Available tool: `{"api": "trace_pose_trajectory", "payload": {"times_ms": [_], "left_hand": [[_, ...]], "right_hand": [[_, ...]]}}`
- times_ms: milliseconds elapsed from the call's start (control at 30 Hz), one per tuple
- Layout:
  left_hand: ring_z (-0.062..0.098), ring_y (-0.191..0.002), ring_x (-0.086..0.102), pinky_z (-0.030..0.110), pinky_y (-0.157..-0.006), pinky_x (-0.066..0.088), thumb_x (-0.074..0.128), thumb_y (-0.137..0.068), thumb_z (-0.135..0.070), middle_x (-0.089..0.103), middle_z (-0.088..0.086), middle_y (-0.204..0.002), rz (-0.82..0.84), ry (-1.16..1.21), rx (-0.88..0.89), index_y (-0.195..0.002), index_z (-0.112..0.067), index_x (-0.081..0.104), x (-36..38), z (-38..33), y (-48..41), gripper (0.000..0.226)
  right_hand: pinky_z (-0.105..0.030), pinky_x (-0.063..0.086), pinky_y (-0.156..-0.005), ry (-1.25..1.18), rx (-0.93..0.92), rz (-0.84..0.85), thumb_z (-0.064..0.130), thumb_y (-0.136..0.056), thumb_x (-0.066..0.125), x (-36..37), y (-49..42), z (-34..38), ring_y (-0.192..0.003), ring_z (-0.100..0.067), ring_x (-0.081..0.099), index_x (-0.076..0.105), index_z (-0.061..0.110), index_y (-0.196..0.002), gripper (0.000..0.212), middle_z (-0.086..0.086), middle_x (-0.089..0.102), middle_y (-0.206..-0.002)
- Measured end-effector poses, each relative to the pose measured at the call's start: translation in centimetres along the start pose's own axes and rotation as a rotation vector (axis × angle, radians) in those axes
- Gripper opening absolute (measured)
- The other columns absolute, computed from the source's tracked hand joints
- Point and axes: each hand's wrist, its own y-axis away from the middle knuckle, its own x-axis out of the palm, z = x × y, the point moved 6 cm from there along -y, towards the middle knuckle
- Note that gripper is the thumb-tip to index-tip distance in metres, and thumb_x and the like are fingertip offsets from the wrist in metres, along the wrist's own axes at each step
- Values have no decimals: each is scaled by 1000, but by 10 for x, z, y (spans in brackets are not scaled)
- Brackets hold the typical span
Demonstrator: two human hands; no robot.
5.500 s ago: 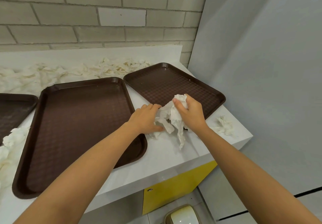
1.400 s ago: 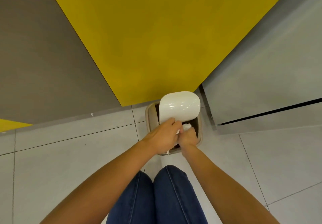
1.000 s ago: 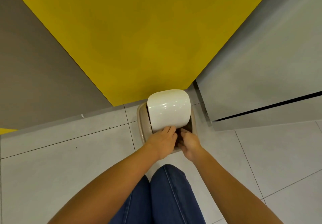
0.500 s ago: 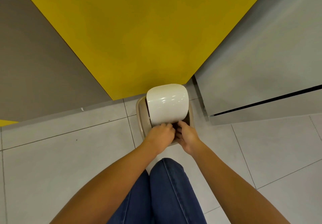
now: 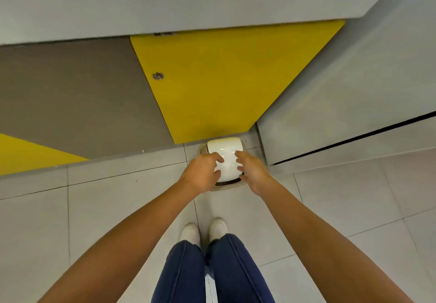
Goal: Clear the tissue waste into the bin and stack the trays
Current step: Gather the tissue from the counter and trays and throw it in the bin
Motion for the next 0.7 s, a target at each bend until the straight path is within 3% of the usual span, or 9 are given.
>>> {"api": "trace_pose_trajectory", "payload": {"times_ms": [167,267,467,700], "left_hand": [[19,-97,61,28,-84,49,58,-88,-19,65,1,-111,-102,81,14,-118,-22,60,-85,-47,54,30],[19,-95,61,26,-80,47,59,-88,-18,65,1,-107,-185,83,68,-116,-19,61,-134,-74,76,28],[14,-84,59,28,-76,48,60,-87,-23,63,-3,-99,-330,112,151,-111,-23,61,-206,-111,108,24],[11,-81,58,31,-77,49,60,-87,-29,60,-9,-97,-408,115,202,-109,-27,60,-252,-140,117,23]], "right_hand": [[-38,41,-94,104,-208,-35,27,-93,49,-9,88,76,-112,-26,52,57,10,-119,32,-12,58,-118],[-35,41,-91,128,-371,-58,25,-93,50,-15,133,119,-103,-20,51,61,14,-113,26,-4,58,-110],[-38,43,-98,140,-570,-113,26,-92,53,-26,193,172,-107,-21,56,62,12,-109,24,1,59,-105],[-32,43,-85,141,-735,-192,24,-93,53,-45,232,214,-93,-16,54,63,10,-108,23,0,60,-99]]}}
